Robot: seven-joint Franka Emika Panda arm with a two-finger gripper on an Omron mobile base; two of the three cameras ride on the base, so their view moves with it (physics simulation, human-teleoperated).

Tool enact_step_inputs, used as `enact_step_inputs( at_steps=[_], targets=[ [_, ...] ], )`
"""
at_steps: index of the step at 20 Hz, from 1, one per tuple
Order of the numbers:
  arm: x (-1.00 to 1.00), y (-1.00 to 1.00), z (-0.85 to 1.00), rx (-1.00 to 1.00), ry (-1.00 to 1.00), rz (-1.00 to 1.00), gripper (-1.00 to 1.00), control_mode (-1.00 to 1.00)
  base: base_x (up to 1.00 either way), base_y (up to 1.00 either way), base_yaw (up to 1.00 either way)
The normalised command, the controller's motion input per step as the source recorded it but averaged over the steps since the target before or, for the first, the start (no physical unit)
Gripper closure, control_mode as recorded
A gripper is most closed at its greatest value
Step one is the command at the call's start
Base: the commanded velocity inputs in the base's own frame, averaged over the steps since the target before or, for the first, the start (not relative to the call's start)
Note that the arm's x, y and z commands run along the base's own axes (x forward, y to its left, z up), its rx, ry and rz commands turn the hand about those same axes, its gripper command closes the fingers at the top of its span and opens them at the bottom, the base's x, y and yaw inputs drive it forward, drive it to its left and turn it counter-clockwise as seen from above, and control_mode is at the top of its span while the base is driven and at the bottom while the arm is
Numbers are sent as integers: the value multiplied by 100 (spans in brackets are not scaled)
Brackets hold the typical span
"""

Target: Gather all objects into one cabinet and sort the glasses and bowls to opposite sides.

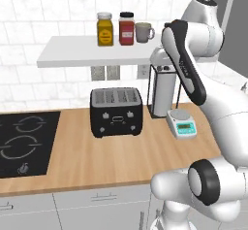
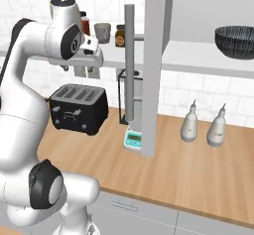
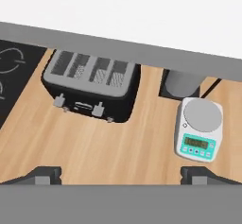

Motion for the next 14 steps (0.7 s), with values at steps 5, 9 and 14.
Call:
enact_step_inputs(
  at_steps=[5, 9, 14],
  targets=[
    [8, 0, 59, 0, -6, 6, -100, -100, 0, 0, 0],
    [25, 0, 43, 0, 0, 0, -100, -100, 0, 0, 0],
    [23, 0, 37, 0, 0, 0, -100, -100, 0, 0, 0]
  ],
)
